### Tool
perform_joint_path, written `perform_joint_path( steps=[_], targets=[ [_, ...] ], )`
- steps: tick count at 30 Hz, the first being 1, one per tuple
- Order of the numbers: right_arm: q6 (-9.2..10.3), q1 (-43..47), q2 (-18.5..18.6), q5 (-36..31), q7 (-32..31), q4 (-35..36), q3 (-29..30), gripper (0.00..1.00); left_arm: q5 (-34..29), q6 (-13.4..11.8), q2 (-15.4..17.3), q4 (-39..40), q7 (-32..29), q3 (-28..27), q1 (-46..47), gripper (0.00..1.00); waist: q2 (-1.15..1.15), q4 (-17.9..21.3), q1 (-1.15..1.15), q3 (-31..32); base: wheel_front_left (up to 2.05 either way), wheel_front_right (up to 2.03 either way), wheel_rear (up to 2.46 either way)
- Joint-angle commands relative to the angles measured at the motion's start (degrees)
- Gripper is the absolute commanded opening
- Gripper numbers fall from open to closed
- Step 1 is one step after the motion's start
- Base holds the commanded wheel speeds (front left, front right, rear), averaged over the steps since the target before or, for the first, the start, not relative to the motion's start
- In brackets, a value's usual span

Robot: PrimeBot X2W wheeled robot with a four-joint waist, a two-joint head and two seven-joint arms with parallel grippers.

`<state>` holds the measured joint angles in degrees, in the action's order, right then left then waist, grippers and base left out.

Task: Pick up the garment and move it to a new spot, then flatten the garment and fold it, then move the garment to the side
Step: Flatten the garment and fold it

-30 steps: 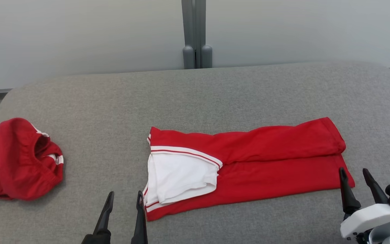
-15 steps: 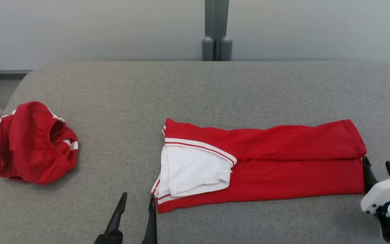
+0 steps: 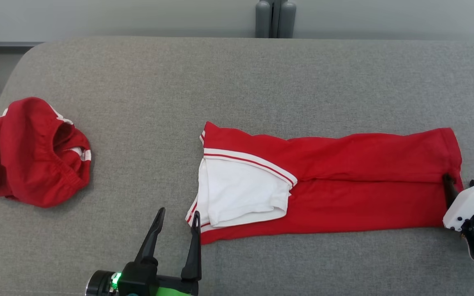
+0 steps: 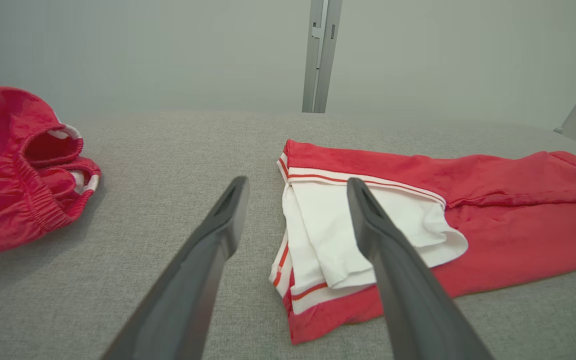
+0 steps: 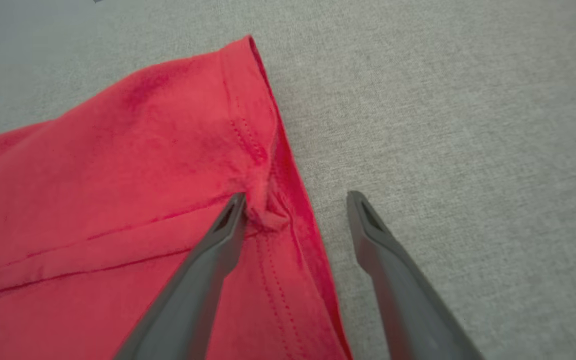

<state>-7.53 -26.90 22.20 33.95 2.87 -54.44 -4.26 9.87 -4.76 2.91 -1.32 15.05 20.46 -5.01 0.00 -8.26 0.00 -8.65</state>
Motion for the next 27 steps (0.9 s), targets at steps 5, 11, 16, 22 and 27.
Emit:
perform_joint_path(
  steps=[5, 11, 16, 22, 27],
  targets=[
    [0.10, -0.52, -0.47, 2.61, -2.53, -3.01, -2.21, 0.76, 0.42, -0.40, 0.02, -0.07, 0.16, 0.58, 1.86, 1.00, 0.00, 0.12, 0.00, -1.60, 0.00, 0.00, 0.00],
    [0.13, 0.41, -0.28, 5.65, -2.45, -2.67, -4.47, 0.00, 0.49, -0.56, 0.02, 0.11, 0.16, 0.62, 2.50, 1.00, 0.00, 0.87, 0.00, -1.99, 0.00, 0.00, 0.00],
    [0.18, -0.14, 2.76, 6.19, 0.35, -1.66, -6.15, 0.00, 0.01, -0.42, 0.02, 0.07, 0.16, 0.38, 2.70, 1.00, 0.00, 2.13, 0.00, -2.34, 0.00, 0.00, 0.00],
    [0.13, -2.70, 7.74, 4.42, 2.89, -0.65, -8.14, 0.00, -0.56, -0.04, 0.01, 0.23, 0.16, -0.13, 3.17, 1.00, 0.00, 3.77, 0.00, -2.94, 0.00, 0.00, 0.00],
    [0.12, -4.36, 12.53, 2.75, 3.85, 0.83, -9.59, 0.00, -0.75, 0.07, 0.02, -0.03, 0.16, -0.61, 3.33, 1.00, 0.00, 5.24, 0.00, -3.06, 0.00, 0.00, 0.00]
  ],
)
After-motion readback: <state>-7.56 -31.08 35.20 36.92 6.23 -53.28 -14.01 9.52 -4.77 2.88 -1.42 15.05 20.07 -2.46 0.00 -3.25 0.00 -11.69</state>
